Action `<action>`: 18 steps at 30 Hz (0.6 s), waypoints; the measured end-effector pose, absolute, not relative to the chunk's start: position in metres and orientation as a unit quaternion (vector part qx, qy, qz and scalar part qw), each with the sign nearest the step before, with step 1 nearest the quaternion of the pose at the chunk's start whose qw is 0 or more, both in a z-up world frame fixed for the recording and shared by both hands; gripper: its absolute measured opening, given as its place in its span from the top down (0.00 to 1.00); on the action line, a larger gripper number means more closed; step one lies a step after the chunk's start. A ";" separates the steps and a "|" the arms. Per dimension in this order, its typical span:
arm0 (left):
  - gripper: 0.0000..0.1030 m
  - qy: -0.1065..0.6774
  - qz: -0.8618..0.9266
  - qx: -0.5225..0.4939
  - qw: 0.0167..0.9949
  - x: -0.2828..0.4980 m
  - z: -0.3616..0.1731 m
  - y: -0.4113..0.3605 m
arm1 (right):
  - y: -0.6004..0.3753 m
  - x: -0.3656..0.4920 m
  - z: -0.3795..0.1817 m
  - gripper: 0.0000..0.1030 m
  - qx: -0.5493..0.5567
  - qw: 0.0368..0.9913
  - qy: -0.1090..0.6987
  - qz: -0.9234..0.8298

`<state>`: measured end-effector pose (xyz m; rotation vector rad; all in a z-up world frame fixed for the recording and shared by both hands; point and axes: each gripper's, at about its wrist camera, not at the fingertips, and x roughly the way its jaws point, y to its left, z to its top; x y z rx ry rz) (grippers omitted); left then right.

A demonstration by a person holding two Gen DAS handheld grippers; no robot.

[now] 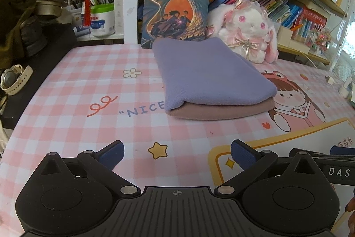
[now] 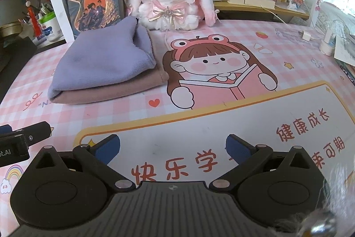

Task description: Fold clothes

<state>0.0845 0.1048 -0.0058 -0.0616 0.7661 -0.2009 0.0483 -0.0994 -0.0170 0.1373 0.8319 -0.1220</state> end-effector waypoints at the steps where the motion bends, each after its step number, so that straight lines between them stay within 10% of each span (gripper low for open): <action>1: 0.00 0.373 -0.098 -0.030 0.922 0.085 -0.006 0.105 | -0.099 0.048 -0.017 0.00 0.066 0.911 0.403 -0.059; 18: 0.00 0.393 -0.099 -0.024 0.914 0.088 -0.011 0.104 | -0.097 0.050 -0.021 0.00 0.064 0.904 0.419 -0.060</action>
